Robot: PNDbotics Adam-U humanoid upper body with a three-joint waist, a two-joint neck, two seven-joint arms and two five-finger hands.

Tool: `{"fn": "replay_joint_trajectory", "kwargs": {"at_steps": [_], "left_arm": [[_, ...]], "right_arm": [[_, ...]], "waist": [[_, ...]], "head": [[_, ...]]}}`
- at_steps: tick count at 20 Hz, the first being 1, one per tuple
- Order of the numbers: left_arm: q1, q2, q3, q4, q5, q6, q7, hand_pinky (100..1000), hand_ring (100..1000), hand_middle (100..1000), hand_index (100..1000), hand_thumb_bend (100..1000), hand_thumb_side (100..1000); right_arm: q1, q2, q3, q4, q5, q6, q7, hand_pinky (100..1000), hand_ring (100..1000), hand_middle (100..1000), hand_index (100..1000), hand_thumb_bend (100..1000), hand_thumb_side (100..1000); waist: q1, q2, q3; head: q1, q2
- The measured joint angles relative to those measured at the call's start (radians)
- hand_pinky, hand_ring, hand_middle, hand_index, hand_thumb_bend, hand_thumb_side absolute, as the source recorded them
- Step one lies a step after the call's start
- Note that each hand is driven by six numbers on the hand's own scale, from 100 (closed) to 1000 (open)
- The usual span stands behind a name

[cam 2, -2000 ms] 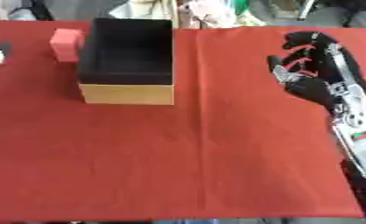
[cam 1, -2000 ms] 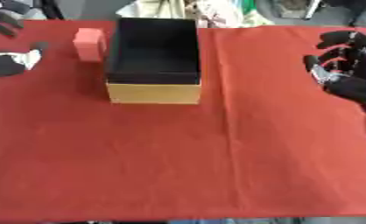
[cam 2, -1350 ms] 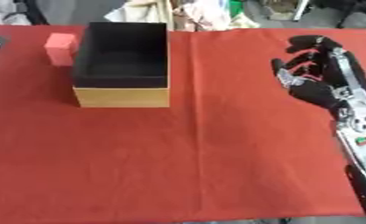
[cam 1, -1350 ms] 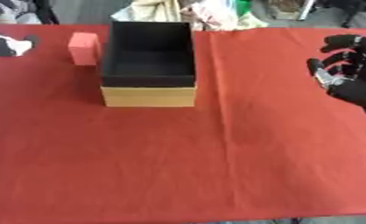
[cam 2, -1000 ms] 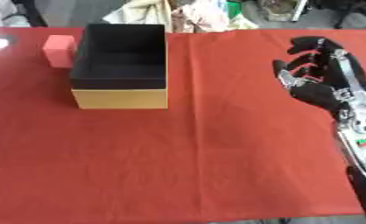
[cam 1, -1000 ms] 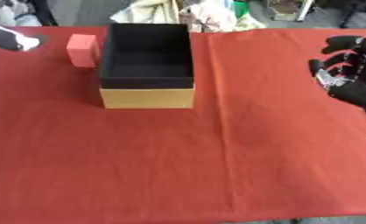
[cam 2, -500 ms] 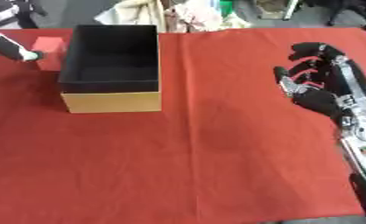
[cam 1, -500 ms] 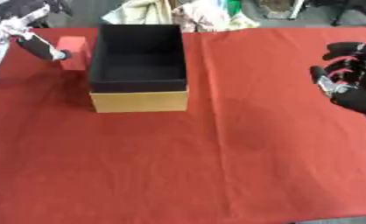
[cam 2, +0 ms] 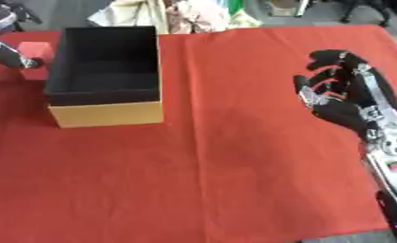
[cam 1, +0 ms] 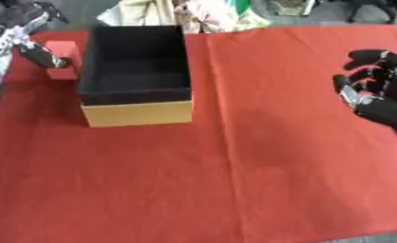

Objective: Pick up objects on the table and place them in the box.

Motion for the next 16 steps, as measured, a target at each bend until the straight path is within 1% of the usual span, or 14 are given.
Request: {"fn": "replay_joint_trajectory", "kwargs": {"at_steps": [4, 10, 12, 13, 14, 15, 16], "left_arm": [[0.0, 0.007, 0.004, 0.012, 0.02, 0.001, -0.017, 835, 871, 882, 870, 452, 100], [0.005, 0.007, 0.004, 0.018, 0.023, -0.001, -0.05, 831, 864, 870, 868, 393, 100], [0.01, 0.007, 0.004, 0.018, 0.021, 0.0, -0.055, 825, 843, 839, 863, 360, 100], [0.011, 0.007, 0.004, 0.018, 0.019, 0.001, -0.056, 813, 813, 792, 856, 319, 100], [0.011, 0.007, 0.004, 0.018, 0.016, 0.001, -0.057, 806, 795, 764, 851, 299, 100], [0.011, 0.007, 0.004, 0.018, 0.013, 0.002, -0.057, 793, 763, 698, 844, 252, 100], [0.011, 0.007, 0.004, 0.017, 0.012, 0.002, -0.057, 790, 745, 655, 839, 224, 100]], "right_arm": [[-0.006, 0.001, 0.0, 0.002, -0.001, -0.002, 0.002, 411, 526, 595, 742, 269, 100], [-0.006, 0.007, 0.0, 0.004, -0.003, -0.005, 0.005, 412, 526, 595, 743, 263, 100], [-0.006, 0.008, 0.0, 0.004, -0.003, -0.006, 0.006, 412, 527, 595, 744, 260, 100], [-0.006, 0.008, 0.0, 0.004, -0.003, -0.006, 0.006, 412, 527, 595, 744, 258, 100], [-0.006, 0.008, 0.0, 0.004, -0.003, -0.006, 0.006, 412, 527, 595, 744, 258, 100], [-0.006, 0.008, 0.0, 0.004, -0.003, -0.006, 0.006, 412, 527, 595, 744, 257, 100], [-0.006, 0.008, 0.0, 0.004, -0.003, -0.006, 0.006, 413, 527, 594, 744, 254, 100]], "waist": [[0.001, 0.01, -0.005], [0.003, 0.021, -0.01], [0.004, 0.022, -0.01], [0.004, 0.022, -0.01], [0.004, 0.022, -0.01], [0.004, 0.022, -0.01], [0.004, 0.022, -0.01]], "head": [[0.0, -0.001], [-0.001, -0.009], [-0.001, -0.009], [-0.001, -0.009], [-0.001, -0.009], [-0.002, -0.009], [-0.002, -0.009]]}}
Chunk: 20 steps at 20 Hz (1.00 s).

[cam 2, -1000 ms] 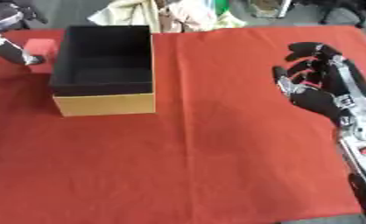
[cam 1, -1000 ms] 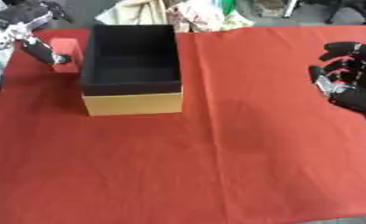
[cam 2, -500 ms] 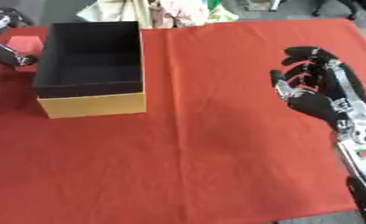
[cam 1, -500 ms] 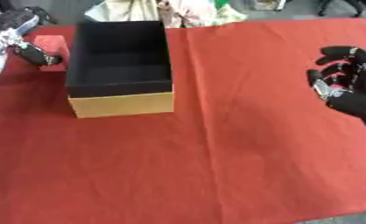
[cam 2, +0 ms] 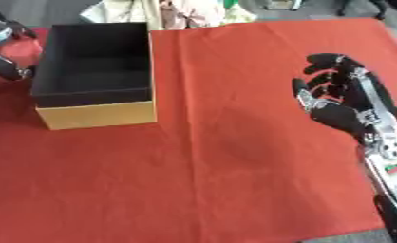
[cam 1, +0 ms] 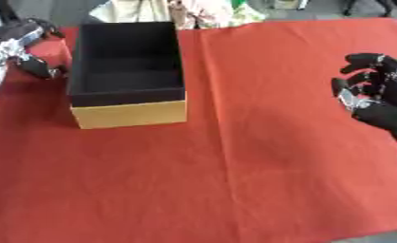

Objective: Pick up objects on the table and place them in the box.

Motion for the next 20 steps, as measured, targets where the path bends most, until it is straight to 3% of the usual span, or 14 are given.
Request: {"fn": "replay_joint_trajectory", "kwargs": {"at_steps": [3, 7, 14, 20], "left_arm": [[0.001, 0.0, 0.0, -0.004, -0.005, 0.001, 0.002, 763, 668, 533, 818, 100, 122], [0.01, 0.001, -0.003, -0.022, 0.0, -0.004, 0.012, 740, 615, 467, 802, 100, 134], [0.016, 0.027, -0.029, -0.132, 0.061, -0.033, 0.029, 737, 605, 454, 797, 100, 131], [0.019, 0.035, -0.086, -0.267, 0.137, -0.081, 0.004, 746, 618, 465, 793, 100, 121]], "right_arm": [[0.0, 0.0, 0.0, 0.0, 0.0, 0.0, 0.0, 413, 527, 595, 745, 249, 100], [0.001, 0.0, 0.0, 0.006, 0.0, 0.0, 0.0, 414, 527, 595, 745, 224, 100], [0.011, 0.0, 0.0, 0.009, 0.0, 0.0, -0.001, 414, 528, 595, 743, 228, 100], [0.02, 0.0, 0.0, 0.013, 0.0, 0.0, 0.0, 414, 528, 595, 744, 227, 100]], "waist": [[0.0, -0.001, 0.003], [-0.003, -0.011, 0.017], [-0.008, -0.049, 0.042], [-0.01, -0.073, 0.063]], "head": [[-0.001, 0.0], [-0.004, 0.001], [-0.004, 0.011], [0.0, 0.02]]}}
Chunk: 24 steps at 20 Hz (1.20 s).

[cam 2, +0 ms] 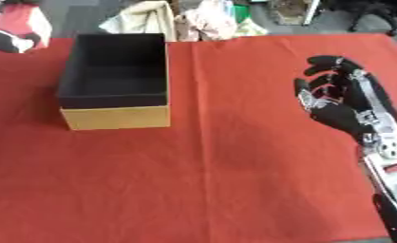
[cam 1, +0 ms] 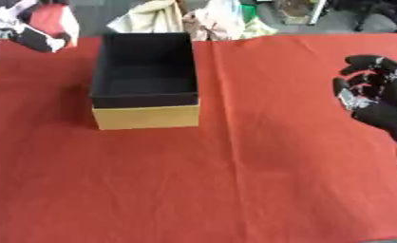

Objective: Pick up objects on the table and place them in the box.

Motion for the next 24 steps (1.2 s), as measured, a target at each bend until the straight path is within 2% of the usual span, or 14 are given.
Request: {"fn": "replay_joint_trajectory", "kwargs": {"at_steps": [4, 8, 15, 16, 17, 20, 24], "left_arm": [[0.0, -0.005, -0.051, -0.08, 0.033, -0.035, -0.027, 751, 625, 471, 790, 112, 113], [0.0, -0.043, -0.093, -0.116, 0.037, -0.058, -0.044, 751, 628, 474, 790, 118, 109], [-0.002, -0.125, -0.134, -0.105, 0.021, -0.086, -0.053, 750, 634, 480, 791, 127, 103], [-0.002, -0.136, -0.138, -0.1, 0.017, -0.089, -0.055, 750, 636, 484, 793, 239, 100], [-0.002, -0.146, -0.142, -0.093, 0.012, -0.093, -0.057, 750, 637, 487, 793, 142, 100], [-0.001, -0.173, -0.151, -0.066, -0.003, -0.103, -0.071, 752, 652, 508, 804, 158, 100], [0.014, -0.197, -0.155, -0.022, -0.012, -0.112, -0.121, 770, 705, 618, 818, 213, 100]], "right_arm": [[0.0, 0.0, 0.0, 0.0, 0.0, 0.0, 0.001, 415, 528, 595, 745, 226, 100], [0.0, 0.0, 0.001, 0.0, 0.0, 0.002, 0.003, 414, 528, 595, 745, 226, 100], [-0.001, 0.001, 0.007, 0.0, 0.0, 0.004, 0.006, 418, 527, 595, 745, 226, 100], [-0.001, 0.003, 0.007, 0.0, -0.001, 0.004, 0.006, 418, 527, 595, 745, 226, 100], [-0.001, 0.004, 0.007, 0.0, -0.001, 0.004, 0.006, 418, 527, 595, 745, 224, 100], [-0.002, 0.01, 0.011, 0.0, -0.001, 0.005, 0.007, 418, 527, 595, 745, 224, 100], [-0.002, 0.01, 0.012, 0.0, -0.001, 0.006, 0.007, 417, 527, 595, 745, 222, 100]], "waist": [[-0.003, -0.007, 0.004], [-0.007, -0.012, 0.005], [-0.008, -0.012, 0.0], [-0.008, -0.011, -0.001], [-0.008, -0.011, -0.001], [-0.009, -0.01, -0.005], [-0.01, -0.01, -0.006]], "head": [[0.002, 0.004], [0.018, 0.007], [0.064, 0.007], [0.068, 0.007], [0.069, 0.007], [0.071, 0.007], [0.07, 0.007]]}}
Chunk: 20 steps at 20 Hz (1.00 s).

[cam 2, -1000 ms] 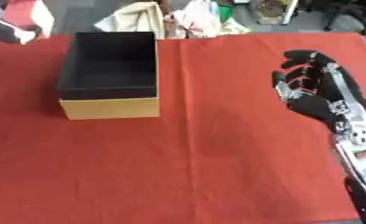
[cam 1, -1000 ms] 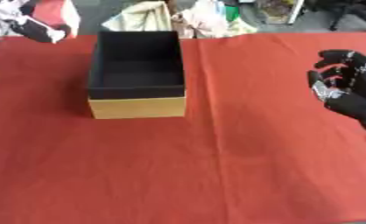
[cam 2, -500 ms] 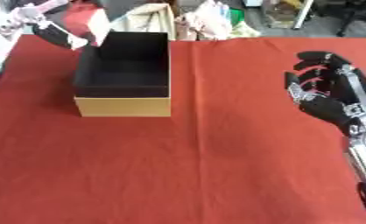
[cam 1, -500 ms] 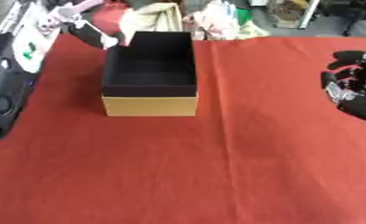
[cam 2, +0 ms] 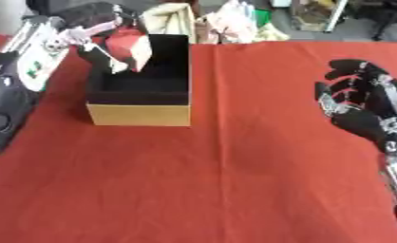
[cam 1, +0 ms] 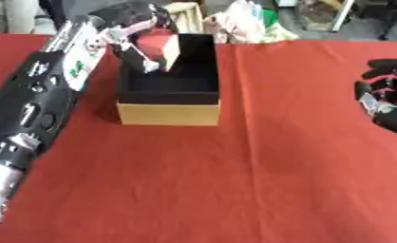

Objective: Pick up objects on the table and place them in the box.

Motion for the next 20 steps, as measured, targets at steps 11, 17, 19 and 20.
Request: {"fn": "replay_joint_trajectory", "kwargs": {"at_steps": [11, 17, 19, 20], "left_arm": [[0.055, -0.003, -0.011, -0.025, 0.048, 0.012, -0.027, 869, 882, 887, 893, 961, 543], [0.107, 0.051, -0.001, -0.178, 0.16, 0.082, 0.14, 861, 882, 896, 910, 1000, 663], [0.13, 0.076, 0.009, -0.243, 0.212, 0.111, 0.175, 859, 880, 892, 909, 997, 650], [0.143, 0.088, 0.014, -0.277, 0.237, 0.125, 0.186, 853, 869, 878, 907, 979, 623]], "right_arm": [[0.002, 0.004, 0.0, 0.0, 0.0, 0.0, -0.002, 416, 526, 595, 745, 222, 100], [0.008, 0.006, -0.001, 0.0, 0.0, 0.0, -0.004, 415, 526, 594, 745, 222, 100], [0.01, 0.006, -0.003, 0.0, 0.0, 0.0, -0.005, 415, 527, 594, 745, 221, 100], [0.01, 0.006, -0.003, 0.0, 0.0, 0.0, -0.005, 415, 528, 594, 745, 221, 100]], "waist": [[-0.004, -0.001, 0.014], [-0.004, -0.002, 0.028], [-0.005, -0.002, 0.032], [-0.006, -0.003, 0.033]], "head": [[-0.007, 0.0], [-0.008, 0.0], [-0.009, 0.0], [-0.011, 0.0]]}}
